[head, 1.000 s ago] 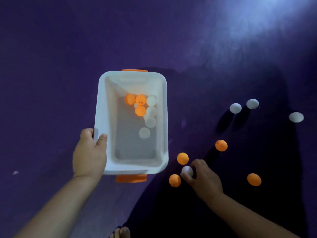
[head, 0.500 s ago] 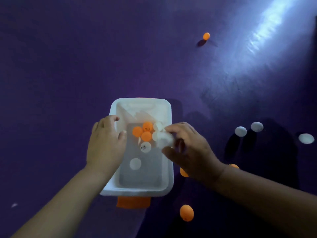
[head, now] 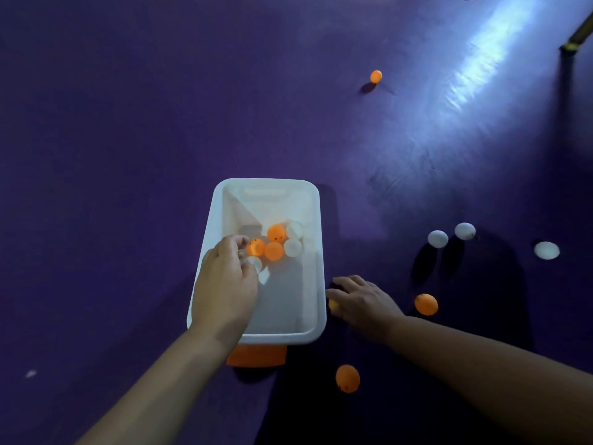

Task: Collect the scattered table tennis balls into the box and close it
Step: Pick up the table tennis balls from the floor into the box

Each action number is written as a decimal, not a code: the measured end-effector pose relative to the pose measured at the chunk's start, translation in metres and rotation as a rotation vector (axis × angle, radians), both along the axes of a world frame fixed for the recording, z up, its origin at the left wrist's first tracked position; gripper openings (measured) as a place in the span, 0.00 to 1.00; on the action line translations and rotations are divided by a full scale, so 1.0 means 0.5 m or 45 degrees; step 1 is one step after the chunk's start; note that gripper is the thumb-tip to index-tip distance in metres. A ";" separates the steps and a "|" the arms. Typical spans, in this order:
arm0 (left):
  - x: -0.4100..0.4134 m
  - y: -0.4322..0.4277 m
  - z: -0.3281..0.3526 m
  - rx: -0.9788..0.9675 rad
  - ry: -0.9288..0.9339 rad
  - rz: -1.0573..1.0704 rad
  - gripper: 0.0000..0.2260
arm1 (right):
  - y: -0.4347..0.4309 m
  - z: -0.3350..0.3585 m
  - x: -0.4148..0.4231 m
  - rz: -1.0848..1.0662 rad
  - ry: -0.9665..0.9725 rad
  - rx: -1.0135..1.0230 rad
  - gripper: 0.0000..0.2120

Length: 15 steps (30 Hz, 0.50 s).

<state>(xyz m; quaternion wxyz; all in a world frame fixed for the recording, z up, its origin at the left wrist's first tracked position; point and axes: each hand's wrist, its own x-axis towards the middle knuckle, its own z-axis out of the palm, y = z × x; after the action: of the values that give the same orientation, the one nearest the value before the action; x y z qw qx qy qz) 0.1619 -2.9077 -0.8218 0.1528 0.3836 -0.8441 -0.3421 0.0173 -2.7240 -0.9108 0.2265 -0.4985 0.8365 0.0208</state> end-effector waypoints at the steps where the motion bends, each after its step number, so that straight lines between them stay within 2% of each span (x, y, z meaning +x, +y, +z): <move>1: 0.006 0.001 -0.001 0.014 -0.004 -0.002 0.13 | 0.011 0.006 0.000 0.002 0.023 -0.022 0.21; 5: 0.027 0.008 -0.007 0.017 -0.020 -0.014 0.12 | 0.046 0.023 -0.009 -0.124 -0.089 -0.047 0.21; 6: 0.033 0.009 -0.008 0.022 -0.023 -0.012 0.12 | 0.049 0.032 -0.014 -0.191 -0.102 -0.137 0.20; 8: 0.044 0.012 -0.008 0.026 -0.015 -0.020 0.12 | 0.044 0.059 -0.023 -0.246 -0.039 -0.541 0.19; 11: 0.050 0.021 -0.010 0.048 0.001 -0.064 0.12 | -0.002 0.128 -0.014 -0.144 0.029 -1.090 0.19; 13: 0.047 0.029 -0.010 0.085 -0.014 -0.082 0.13 | -0.044 0.170 0.002 -0.080 0.042 -1.211 0.19; 15: 0.043 0.031 -0.008 0.112 -0.038 -0.064 0.14 | -0.074 0.198 0.015 -0.020 0.009 -1.200 0.21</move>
<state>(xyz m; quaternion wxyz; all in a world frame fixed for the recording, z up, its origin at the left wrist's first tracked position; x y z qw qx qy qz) 0.1834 -2.8921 -0.8259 0.1145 0.3738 -0.8398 -0.3768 0.0251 -2.7609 -0.8120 -0.0273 -0.5406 0.7593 -0.3611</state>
